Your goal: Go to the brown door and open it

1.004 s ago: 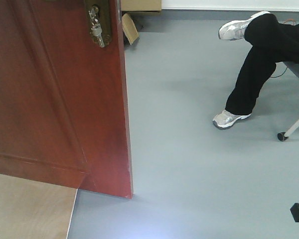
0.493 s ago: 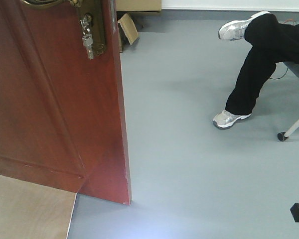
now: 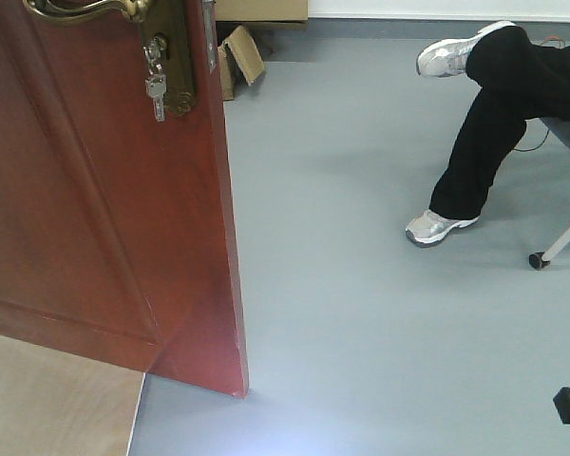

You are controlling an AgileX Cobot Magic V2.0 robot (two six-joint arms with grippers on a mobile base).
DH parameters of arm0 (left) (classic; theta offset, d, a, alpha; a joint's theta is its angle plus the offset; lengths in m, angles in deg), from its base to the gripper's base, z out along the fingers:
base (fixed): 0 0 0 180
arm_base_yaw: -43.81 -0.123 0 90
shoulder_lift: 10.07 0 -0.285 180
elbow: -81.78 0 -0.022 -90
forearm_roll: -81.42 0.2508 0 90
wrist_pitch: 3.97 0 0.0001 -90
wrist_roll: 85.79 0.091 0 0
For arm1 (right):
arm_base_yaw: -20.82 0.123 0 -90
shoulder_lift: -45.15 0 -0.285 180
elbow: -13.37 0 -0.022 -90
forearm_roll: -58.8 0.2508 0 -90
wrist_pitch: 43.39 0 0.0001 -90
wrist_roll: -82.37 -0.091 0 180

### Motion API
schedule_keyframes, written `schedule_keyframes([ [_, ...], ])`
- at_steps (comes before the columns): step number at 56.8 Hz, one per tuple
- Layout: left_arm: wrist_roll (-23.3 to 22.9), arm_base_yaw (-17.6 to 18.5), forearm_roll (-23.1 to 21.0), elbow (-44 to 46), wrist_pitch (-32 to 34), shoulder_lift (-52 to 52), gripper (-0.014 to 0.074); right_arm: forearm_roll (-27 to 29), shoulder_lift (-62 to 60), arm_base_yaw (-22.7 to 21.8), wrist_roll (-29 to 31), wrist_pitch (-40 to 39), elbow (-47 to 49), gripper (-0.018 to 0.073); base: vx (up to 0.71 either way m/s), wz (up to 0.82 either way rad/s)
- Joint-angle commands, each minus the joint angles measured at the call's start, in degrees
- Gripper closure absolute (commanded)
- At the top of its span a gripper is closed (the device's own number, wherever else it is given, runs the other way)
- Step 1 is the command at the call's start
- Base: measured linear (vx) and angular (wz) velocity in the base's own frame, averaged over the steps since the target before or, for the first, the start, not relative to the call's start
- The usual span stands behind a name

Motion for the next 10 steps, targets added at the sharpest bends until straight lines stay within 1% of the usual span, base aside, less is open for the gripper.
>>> schedule_keyframes([
  [1, -0.1, 0.2, -0.3, 0.9, 4.3, -0.8, 0.0603, -0.2, -0.3, 0.0, 0.4, -4.5, -0.3, 0.0559, 0.0, 0.0],
  [10, -0.1, 0.2, -0.3, 0.9, 4.3, -0.8, 0.0603, -0.2, -0.3, 0.0, 0.4, -4.5, -0.3, 0.0559, 0.0, 0.0],
])
